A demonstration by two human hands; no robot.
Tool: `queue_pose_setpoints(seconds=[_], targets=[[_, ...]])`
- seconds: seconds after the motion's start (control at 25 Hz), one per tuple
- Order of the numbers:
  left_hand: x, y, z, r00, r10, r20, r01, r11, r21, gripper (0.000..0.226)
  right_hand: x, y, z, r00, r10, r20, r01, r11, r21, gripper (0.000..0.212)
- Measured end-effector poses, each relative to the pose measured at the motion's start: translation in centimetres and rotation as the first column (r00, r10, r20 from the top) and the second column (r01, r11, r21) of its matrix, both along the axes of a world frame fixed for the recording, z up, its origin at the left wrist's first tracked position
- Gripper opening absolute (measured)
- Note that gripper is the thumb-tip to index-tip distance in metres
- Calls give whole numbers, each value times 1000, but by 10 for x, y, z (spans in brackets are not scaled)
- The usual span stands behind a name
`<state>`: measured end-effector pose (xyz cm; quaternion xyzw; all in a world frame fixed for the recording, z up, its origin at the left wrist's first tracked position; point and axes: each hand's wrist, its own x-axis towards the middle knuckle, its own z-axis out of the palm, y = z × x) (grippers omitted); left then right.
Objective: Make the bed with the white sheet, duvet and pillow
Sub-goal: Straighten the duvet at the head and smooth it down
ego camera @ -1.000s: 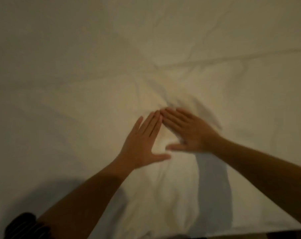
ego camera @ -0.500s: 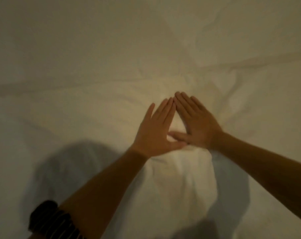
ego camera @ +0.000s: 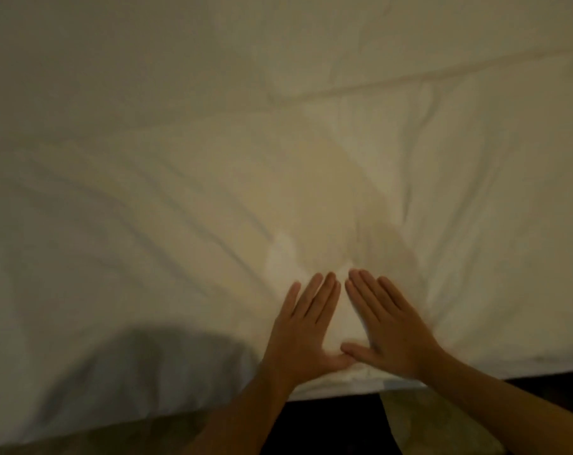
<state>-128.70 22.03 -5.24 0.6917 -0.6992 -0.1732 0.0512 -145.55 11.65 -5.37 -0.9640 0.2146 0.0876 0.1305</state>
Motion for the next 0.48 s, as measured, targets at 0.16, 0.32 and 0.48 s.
queue_pose_setpoints(seconds=[0.16, 0.32, 0.48], targets=[[11, 27, 12, 998, -67, 5, 66, 988, 137, 104, 0, 33, 12, 990, -15, -137, 25, 997, 67, 93], [40, 84, 49, 998, -50, 40, 34, 942, 334, 101, 20, 70, 47, 993, -56, -105, 72, 985, 157, 88], [91, 99, 123, 959, 268, 91, -282, 894, 348, 61, 87, 65, 111, 991, 25, -132, 4, 976, 218, 100]])
